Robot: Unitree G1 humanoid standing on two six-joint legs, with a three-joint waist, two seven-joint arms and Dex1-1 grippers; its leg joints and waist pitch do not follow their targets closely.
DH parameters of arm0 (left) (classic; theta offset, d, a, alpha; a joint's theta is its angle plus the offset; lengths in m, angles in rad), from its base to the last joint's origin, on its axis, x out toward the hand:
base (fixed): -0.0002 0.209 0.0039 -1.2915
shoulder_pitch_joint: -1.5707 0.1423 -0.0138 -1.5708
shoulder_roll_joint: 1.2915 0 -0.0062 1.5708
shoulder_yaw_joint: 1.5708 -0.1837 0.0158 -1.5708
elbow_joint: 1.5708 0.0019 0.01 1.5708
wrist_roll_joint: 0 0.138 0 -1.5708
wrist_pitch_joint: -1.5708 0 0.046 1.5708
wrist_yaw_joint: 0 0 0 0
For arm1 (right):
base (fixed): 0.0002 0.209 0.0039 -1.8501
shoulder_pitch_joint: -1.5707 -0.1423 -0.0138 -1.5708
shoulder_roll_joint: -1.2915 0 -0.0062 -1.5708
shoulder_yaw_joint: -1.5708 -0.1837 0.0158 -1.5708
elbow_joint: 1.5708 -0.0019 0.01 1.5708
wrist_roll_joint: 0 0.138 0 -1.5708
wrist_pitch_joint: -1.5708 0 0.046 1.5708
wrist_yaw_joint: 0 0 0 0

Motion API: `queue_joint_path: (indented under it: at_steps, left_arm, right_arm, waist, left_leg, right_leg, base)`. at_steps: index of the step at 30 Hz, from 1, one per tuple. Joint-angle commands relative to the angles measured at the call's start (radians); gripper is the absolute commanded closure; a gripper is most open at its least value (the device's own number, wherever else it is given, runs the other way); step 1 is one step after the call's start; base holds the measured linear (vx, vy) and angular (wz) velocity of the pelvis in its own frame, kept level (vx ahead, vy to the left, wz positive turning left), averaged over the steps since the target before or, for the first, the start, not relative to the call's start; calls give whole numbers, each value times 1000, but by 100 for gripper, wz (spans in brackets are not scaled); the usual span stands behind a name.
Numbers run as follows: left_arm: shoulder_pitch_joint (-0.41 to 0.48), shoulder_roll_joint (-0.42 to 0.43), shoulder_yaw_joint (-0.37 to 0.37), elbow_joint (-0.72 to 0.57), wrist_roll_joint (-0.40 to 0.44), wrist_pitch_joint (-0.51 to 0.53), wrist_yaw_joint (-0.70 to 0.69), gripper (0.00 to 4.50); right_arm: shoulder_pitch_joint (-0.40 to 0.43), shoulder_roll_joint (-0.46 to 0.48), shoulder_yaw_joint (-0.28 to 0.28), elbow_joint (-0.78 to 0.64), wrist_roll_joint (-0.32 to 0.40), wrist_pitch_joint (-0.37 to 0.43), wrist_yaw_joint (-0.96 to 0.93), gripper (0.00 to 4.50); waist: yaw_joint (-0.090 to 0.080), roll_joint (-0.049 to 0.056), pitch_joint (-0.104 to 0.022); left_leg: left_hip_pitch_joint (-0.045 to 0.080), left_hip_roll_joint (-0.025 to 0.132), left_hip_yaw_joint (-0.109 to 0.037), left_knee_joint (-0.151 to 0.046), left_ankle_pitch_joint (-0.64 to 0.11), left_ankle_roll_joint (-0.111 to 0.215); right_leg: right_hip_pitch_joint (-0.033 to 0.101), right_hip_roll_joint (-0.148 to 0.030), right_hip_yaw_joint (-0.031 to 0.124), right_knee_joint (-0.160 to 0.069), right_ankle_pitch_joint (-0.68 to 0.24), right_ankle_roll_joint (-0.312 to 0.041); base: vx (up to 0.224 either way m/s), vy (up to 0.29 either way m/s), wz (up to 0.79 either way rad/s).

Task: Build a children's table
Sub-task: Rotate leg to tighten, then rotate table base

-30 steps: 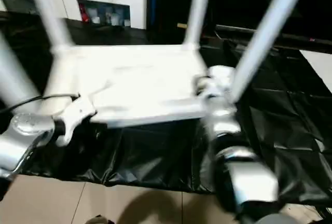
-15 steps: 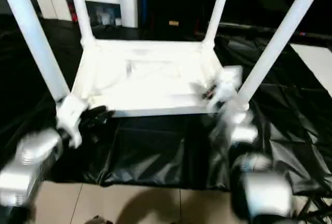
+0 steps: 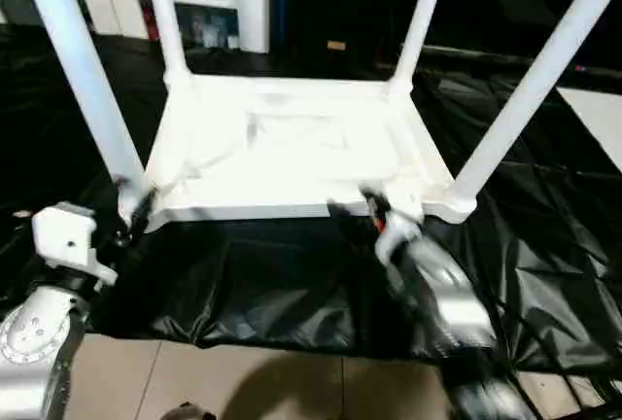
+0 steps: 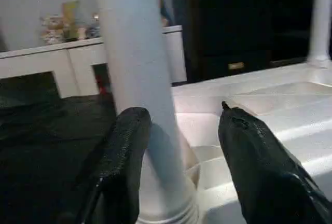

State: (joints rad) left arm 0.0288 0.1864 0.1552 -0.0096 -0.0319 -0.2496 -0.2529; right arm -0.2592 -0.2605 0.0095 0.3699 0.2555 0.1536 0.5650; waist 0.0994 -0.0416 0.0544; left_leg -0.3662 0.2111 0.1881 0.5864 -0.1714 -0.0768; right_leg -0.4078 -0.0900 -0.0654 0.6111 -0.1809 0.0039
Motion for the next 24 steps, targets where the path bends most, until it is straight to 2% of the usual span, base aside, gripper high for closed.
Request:
queue_joint_path:
  at_steps: [1, 3, 4, 5, 7, 8, 10, 12, 13, 16, 17, 18, 19, 20, 21, 22, 23, 24]
  left_arm:
    - [-24, -7, 11, 28, 10, 1, 25, 175]
    - [-50, -9, 29, 49, 7, 19, 55, 163]
    - [-60, -10, 33, 56, -3, 23, 54, 158]
    - [-69, -9, 36, 63, -10, 26, 53, 134]
    - [-82, -5, 34, 76, -17, 30, 51, 126]
    - [-120, 5, 33, 110, -48, 43, 26, 120]
    - [-149, 15, 42, 140, -53, 63, 32, 95]
    - [-223, 49, 70, 223, -61, 89, 40, 88]
    - [-248, 64, 78, 253, -75, 98, 21, 68]
    - [-274, 80, 86, 284, -107, 117, -24, 49]
    - [-296, 97, 91, 313, -138, 146, -72, 42]
    - [-323, 124, 85, 353, -169, 194, -143, 36]
    - [-323, 124, 85, 353, -169, 194, -143, 23]
    - [-333, 136, 78, 368, -180, 215, -174, 23]
    - [-344, 152, 64, 385, -205, 243, -243, 23]
    - [-344, 152, 64, 385, -205, 243, -243, 23]
    - [-351, 197, 18, 396, -269, 309, -448, 23]
    - [-347, 214, 2, 390, -292, 344, -518, 23]
  right_arm:
    - [16, -21, 4, -62, 7, 57, -11, 78]
    - [29, -32, 0, -79, -5, 100, -38, 78]
    - [30, -31, -6, -79, -6, 104, -47, 78]
    - [31, -29, -12, -79, -7, 108, -56, 78]
    - [33, -24, -23, -86, -7, 126, -71, 78]
    - [28, -16, -40, -80, -11, 144, -101, 78]
    - [21, -12, -45, -66, -18, 147, -119, 78]
    - [5, -3, -56, -51, -25, 171, -167, 78]
    - [-5, 1, -62, -39, -24, 176, -182, 78]
    - [-20, 2, -61, -16, -28, 171, -195, 78]
    - [-38, 3, -58, 12, -36, 160, -203, 78]
    - [-62, 5, -56, 52, -45, 147, -209, 78]
    - [-62, 5, -56, 52, -45, 147, -209, 78]
    - [-72, 8, -57, 68, -48, 143, -210, 78]
    - [-89, 11, -58, 98, -55, 134, -213, 78]
    - [-89, 11, -58, 98, -55, 134, -213, 78]
    - [-133, 20, -54, 175, -69, 109, -218, 78]
    - [-149, 23, -50, 200, -76, 100, -220, 78]
  waist:
    - [0, 16, -55]
    - [0, 21, -56]
    - [-2, 20, -56]
    - [-6, 20, -55]
    - [-7, 21, -56]
    - [-6, 22, -58]
    - [-6, 23, -59]
    - [-5, 26, -62]
    - [-5, 28, -63]
    - [-6, 24, -65]
    - [-6, 25, -66]
    - [-7, 19, -64]
    - [-5, 22, -65]
    - [-6, 22, -64]
    - [-4, 20, -63]
    - [-4, 22, -64]
    - [-3, 19, -65]
    - [-3, 21, -65]
  left_leg:
    - [10, 18, -15, -83, -406, -14]
    - [9, 16, -18, -82, -401, -18]
    - [9, 16, -19, -82, -400, -20]
    - [9, 14, -21, -82, -407, -22]
    - [9, 13, -21, -81, -403, -22]
    - [9, 13, -21, -80, -397, -22]
    - [9, 12, -21, -80, -385, -23]
    - [10, 8, -21, -79, -358, -30]
    - [10, 9, -22, -79, -354, -32]
    - [9, 10, -19, -78, -325, -36]
    - [9, 10, -19, -76, -315, -33]
    - [10, 6, -15, -75, -313, -31]
    - [12, 5, -15, -74, -312, -33]
    - [9, 8, -17, -77, -316, -35]
    - [12, 11, -16, -78, -319, -36]
    - [14, 9, -16, -77, -317, -39]
    - [15, 9, -15, -77, -312, -40]
    - [14, 10, -15, -79, -308, -44]
  right_leg:
    - [35, -35, 38, -93, -336, -94]
    - [35, -35, 38, -94, -350, -85]
    - [35, -36, 37, -95, -349, -87]
    - [33, -36, 36, -96, -354, -91]
    - [32, -35, 37, -95, -342, -97]
    - [33, -35, 37, -93, -326, -103]
    - [33, -33, 37, -89, -301, -111]
    - [36, -32, 36, -82, -245, -124]
    - [37, -33, 36, -79, -236, -127]
    - [42, -37, 37, -74, -196, -148]
    - [42, -37, 37, -72, -185, -154]
    - [39, -37, 37, -74, -207, -160]
    - [38, -39, 37, -74, -220, -161]
    - [41, -39, 38, -74, -228, -158]
    - [38, -40, 38, -75, -228, -159]
    - [37, -42, 38, -73, -231, -163]
    - [36, -42, 38, -71, -230, -171]
    - [34, -45, 39, -70, -243, -179]
  base:
    - [0, 0, 0]
    - [0, 0, 0]
    - [0, 0, 0]
    - [0, 0, 0]
    - [0, 0, 0]
    - [0, 0, 0]
    - [0, 0, 0]
    - [0, 0, 0]
    - [0, 0, 0]
    - [0, 0, 0]
    - [0, 0, 0]
    - [0, 0, 0]
    - [0, 0, 0]
    - [0, 0, 0]
    - [0, 0, 0]
    - [0, 0, 0]
    - [0, 0, 0]
    - [0, 0, 0]
